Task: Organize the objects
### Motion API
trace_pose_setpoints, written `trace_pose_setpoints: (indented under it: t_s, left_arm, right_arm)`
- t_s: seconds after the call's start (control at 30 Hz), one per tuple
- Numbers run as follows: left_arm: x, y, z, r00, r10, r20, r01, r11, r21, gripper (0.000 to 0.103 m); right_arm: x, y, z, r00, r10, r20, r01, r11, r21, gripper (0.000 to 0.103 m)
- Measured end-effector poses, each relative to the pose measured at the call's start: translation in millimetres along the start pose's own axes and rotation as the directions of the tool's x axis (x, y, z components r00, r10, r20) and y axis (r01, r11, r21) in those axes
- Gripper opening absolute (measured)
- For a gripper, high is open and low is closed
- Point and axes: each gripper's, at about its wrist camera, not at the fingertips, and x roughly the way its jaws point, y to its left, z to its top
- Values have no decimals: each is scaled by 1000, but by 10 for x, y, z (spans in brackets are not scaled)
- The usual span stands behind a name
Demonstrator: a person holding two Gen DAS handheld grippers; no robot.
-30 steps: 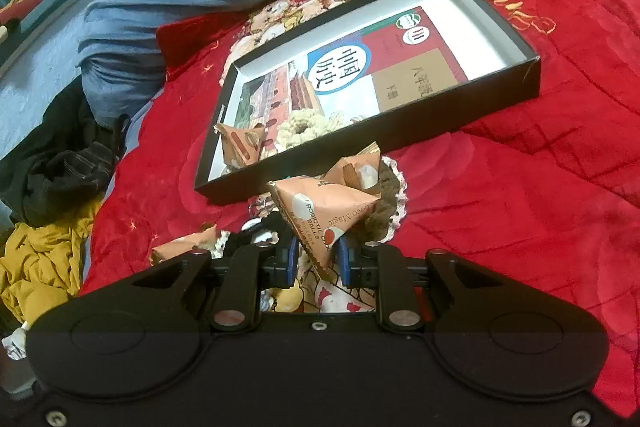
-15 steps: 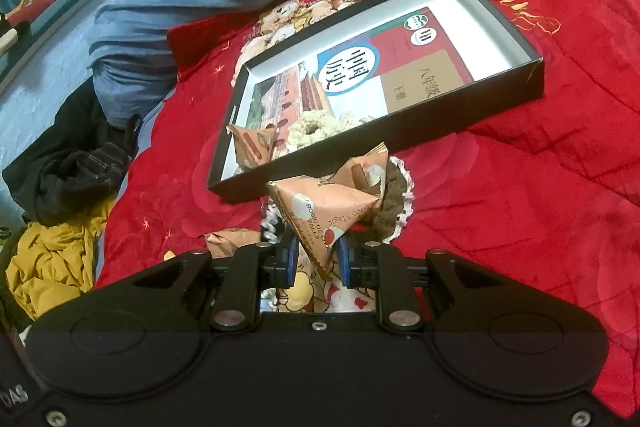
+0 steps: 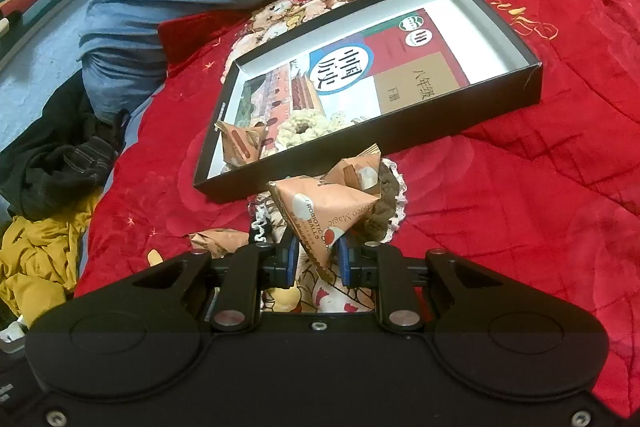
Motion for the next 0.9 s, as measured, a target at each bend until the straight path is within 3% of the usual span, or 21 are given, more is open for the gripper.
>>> trace_pose_setpoints:
  t_s: [0.3,0.5,0.6,0.7,0.77,0.9]
  left_arm:
    - [28,-105,-31,999,-44,1,44,998,48,69]
    - [244,-65,19,999,52,-3,-51,999,9,69]
    - [300,-15,68,999,45,2,-45,999,-24,69]
    - [343,-46,57,999,35,-1,-35,999,-11,63]
    - [408,-82,56,999,34,-28,-33,999,5,49]
    - [486,-69,52,998,24,-57,-25,1000,-16,35]
  right_arm:
    - [-9,-64,43,1000,7,7,-8,1000,15,20]
    - [32,-113,55,1000,30,-8,-30,999,37,20]
    - [43,-126,53,999,35,-13,-34,998,45,20]
    - [31,-140,59,999,37,-12,-37,998,56,20]
    - [18,-147,56,999,39,-10,-38,997,62,20]
    - [16,-145,52,999,39,-8,-38,997,61,20]
